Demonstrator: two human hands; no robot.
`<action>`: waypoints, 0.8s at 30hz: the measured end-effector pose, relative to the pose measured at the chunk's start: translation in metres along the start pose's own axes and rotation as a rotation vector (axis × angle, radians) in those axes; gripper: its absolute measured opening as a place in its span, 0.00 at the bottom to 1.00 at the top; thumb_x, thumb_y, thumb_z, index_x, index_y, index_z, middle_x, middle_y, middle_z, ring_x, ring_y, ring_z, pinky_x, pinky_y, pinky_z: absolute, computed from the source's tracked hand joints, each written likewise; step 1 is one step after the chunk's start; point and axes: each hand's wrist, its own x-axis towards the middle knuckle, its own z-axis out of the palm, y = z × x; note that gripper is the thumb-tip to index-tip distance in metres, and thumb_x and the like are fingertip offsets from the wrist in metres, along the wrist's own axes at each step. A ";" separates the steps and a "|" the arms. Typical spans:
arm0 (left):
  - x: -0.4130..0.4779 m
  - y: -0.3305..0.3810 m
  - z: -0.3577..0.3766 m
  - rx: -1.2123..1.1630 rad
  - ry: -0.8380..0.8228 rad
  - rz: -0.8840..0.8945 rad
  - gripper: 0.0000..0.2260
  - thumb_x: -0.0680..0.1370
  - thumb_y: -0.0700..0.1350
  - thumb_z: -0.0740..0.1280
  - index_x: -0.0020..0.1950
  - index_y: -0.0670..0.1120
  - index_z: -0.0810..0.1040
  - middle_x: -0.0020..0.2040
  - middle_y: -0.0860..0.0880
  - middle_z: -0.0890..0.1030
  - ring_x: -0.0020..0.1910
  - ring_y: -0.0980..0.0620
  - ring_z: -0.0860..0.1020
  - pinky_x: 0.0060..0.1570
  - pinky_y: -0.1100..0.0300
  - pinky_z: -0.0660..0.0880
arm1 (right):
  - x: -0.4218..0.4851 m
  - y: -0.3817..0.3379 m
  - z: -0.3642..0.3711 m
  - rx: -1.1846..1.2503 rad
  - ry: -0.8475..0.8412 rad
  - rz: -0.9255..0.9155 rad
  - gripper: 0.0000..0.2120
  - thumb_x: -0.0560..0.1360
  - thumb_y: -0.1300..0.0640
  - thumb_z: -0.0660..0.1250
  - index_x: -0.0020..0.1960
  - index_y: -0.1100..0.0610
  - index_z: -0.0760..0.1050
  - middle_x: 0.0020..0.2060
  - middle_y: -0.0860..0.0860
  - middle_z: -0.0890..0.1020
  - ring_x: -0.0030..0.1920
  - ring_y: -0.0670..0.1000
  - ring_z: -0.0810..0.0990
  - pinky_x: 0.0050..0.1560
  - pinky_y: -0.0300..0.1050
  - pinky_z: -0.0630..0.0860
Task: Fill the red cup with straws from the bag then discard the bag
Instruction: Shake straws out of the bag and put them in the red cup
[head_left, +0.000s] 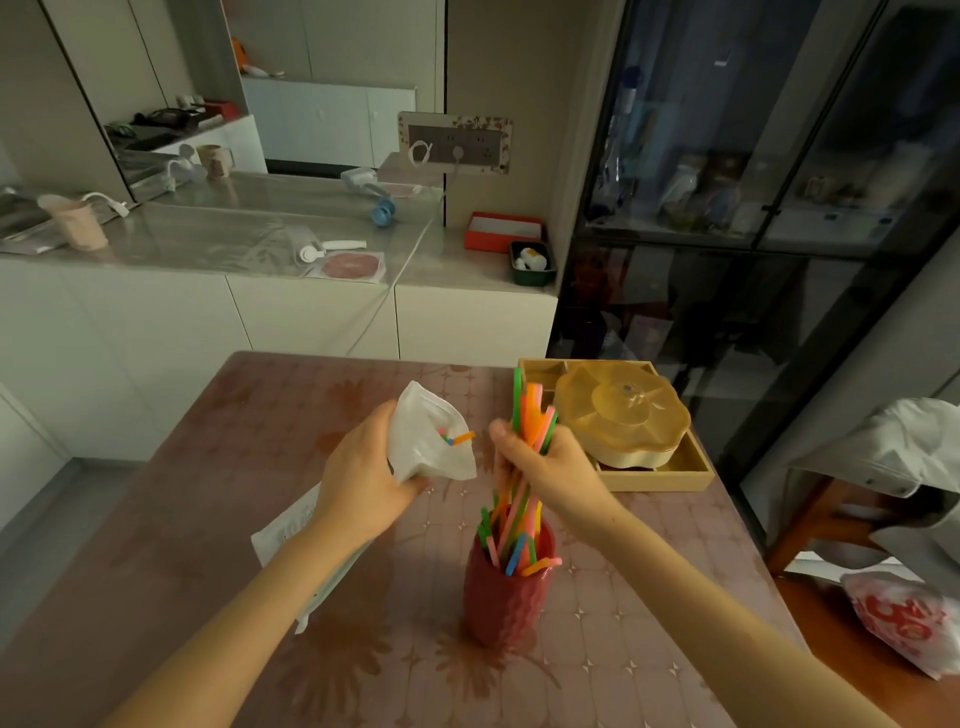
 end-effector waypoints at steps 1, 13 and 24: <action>0.000 0.000 0.000 -0.007 -0.002 -0.005 0.34 0.63 0.46 0.78 0.64 0.45 0.68 0.54 0.48 0.80 0.48 0.51 0.77 0.37 0.68 0.67 | -0.002 0.006 0.001 -0.029 -0.033 0.033 0.14 0.76 0.50 0.64 0.36 0.58 0.77 0.31 0.48 0.81 0.32 0.42 0.80 0.38 0.33 0.76; 0.004 -0.010 0.002 -0.001 0.021 0.022 0.36 0.62 0.49 0.78 0.66 0.44 0.67 0.55 0.47 0.79 0.50 0.49 0.78 0.42 0.62 0.71 | -0.013 0.009 -0.019 -0.488 0.024 -0.182 0.30 0.72 0.30 0.50 0.66 0.46 0.68 0.52 0.47 0.81 0.55 0.46 0.79 0.58 0.48 0.76; 0.006 -0.005 -0.005 -0.011 0.043 0.057 0.35 0.63 0.48 0.78 0.65 0.43 0.67 0.55 0.46 0.79 0.50 0.48 0.78 0.43 0.61 0.71 | -0.016 0.022 -0.021 -0.546 -0.081 -0.255 0.27 0.78 0.38 0.45 0.73 0.46 0.62 0.72 0.41 0.64 0.74 0.42 0.57 0.76 0.47 0.47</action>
